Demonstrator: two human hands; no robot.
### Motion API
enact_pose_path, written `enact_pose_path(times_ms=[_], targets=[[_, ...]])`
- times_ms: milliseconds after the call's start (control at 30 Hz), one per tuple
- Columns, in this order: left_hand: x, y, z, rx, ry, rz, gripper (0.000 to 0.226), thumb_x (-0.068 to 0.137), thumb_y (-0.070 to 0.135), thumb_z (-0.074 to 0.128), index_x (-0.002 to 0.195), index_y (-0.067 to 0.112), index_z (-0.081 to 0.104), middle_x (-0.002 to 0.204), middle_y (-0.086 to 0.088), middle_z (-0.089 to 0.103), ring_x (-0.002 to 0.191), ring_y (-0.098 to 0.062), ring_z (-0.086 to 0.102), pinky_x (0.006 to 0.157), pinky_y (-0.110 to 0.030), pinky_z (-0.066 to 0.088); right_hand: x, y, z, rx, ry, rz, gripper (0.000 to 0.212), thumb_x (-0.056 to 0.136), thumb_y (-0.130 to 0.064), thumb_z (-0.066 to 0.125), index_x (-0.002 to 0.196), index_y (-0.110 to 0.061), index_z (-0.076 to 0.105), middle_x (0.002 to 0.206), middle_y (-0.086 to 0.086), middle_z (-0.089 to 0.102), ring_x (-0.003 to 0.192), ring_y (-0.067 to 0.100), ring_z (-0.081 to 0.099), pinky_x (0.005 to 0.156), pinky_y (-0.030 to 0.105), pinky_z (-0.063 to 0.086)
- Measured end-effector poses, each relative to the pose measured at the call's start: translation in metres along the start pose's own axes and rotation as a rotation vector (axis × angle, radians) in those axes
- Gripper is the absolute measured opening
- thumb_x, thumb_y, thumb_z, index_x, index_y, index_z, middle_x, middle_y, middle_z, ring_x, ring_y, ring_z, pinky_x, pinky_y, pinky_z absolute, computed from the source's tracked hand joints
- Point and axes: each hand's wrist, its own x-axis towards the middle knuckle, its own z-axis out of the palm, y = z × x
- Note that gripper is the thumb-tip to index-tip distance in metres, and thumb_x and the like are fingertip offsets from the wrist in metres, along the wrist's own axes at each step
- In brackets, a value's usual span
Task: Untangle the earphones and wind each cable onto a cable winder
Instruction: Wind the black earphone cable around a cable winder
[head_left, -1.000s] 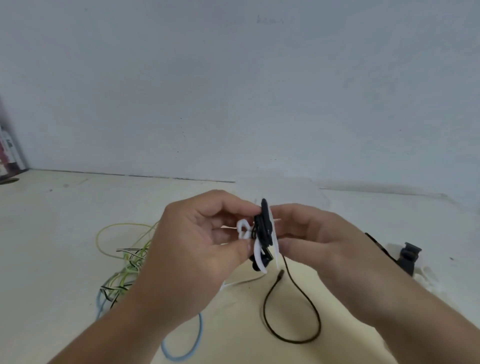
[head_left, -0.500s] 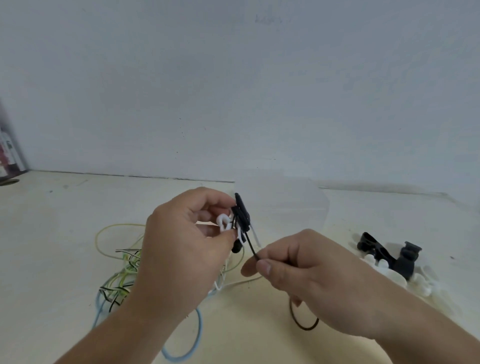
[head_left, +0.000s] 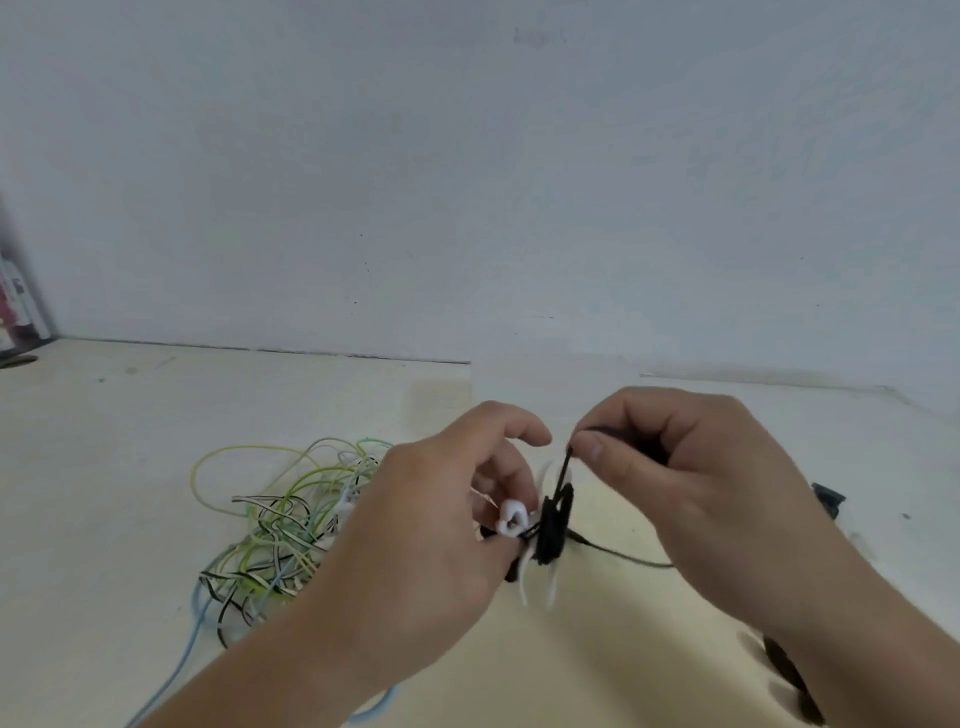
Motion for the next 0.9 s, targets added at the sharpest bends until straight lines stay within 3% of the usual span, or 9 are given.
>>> enact_pose_path(times_ms=[167,267,367,533,767,833,900], targets=[[0.001,0.002,0.000,-0.218,-0.015,0.000,0.066,0.070,-0.020,0.070,0.100,0.038,0.060,0.079,0.006,0.068,0.074,-0.013,0.066,0.068,-0.018,0.053,0.004,0.005,0.001,-0.058,0.047,0.102,0.020,0.091,-0.026,0.067,0.071,-0.023,0.069,0.047,-0.011,0.046,0.039,0.005,0.035,0.041,0.011,0.030],[0.001,0.004,0.000,-0.316,0.013,0.013,0.061,0.068,-0.020,0.072,0.097,0.033,0.063,0.079,0.000,0.067,0.073,-0.018,0.066,0.070,-0.025,0.057,0.005,0.007,0.004,-0.120,-0.098,0.200,0.027,0.095,-0.029,0.062,0.069,-0.025,0.068,0.041,-0.012,0.039,0.036,0.006,0.032,0.039,0.011,0.026],[0.002,0.002,0.000,-0.351,0.133,-0.008,0.049,0.067,-0.012,0.077,0.091,0.030,0.066,0.080,0.000,0.067,0.071,-0.017,0.068,0.068,-0.022,0.056,0.003,0.008,0.008,-0.163,-0.295,0.246,0.037,0.099,-0.034,0.055,0.063,-0.028,0.064,0.045,-0.011,0.032,0.042,0.007,0.027,0.041,0.015,0.025],[0.004,-0.004,0.000,-0.242,0.293,-0.076,0.048,0.068,-0.016,0.077,0.082,0.029,0.070,0.076,0.003,0.070,0.065,-0.012,0.070,0.061,-0.018,0.054,0.001,0.009,0.013,-0.117,-0.514,0.187,0.029,0.102,-0.031,0.052,0.082,-0.023,0.071,0.053,-0.009,0.036,0.052,0.011,0.033,0.051,0.023,0.030],[0.006,-0.007,-0.001,-0.072,0.306,-0.087,0.049,0.069,-0.014,0.076,0.082,0.033,0.073,0.081,0.017,0.069,0.070,-0.006,0.070,0.059,-0.009,0.049,0.000,0.004,0.007,-0.067,-0.535,0.155,0.026,0.098,-0.032,0.058,0.082,-0.019,0.074,0.049,-0.009,0.037,0.047,0.009,0.031,0.048,0.021,0.028],[0.007,-0.010,-0.001,0.006,0.299,-0.049,0.046,0.070,-0.012,0.076,0.080,0.032,0.073,0.084,0.017,0.067,0.071,-0.008,0.069,0.060,-0.013,0.052,-0.001,0.001,0.006,-0.015,-0.519,0.157,0.023,0.096,-0.029,0.061,0.082,-0.016,0.073,0.049,-0.010,0.037,0.046,0.008,0.031,0.046,0.018,0.028],[0.007,-0.011,0.000,0.074,0.255,0.006,0.044,0.073,-0.010,0.075,0.082,0.033,0.072,0.086,0.014,0.066,0.074,-0.011,0.069,0.065,-0.029,0.058,-0.001,-0.002,0.005,0.054,-0.465,0.160,0.022,0.096,-0.027,0.061,0.081,-0.015,0.073,0.049,-0.010,0.037,0.045,0.007,0.030,0.044,0.017,0.026]])
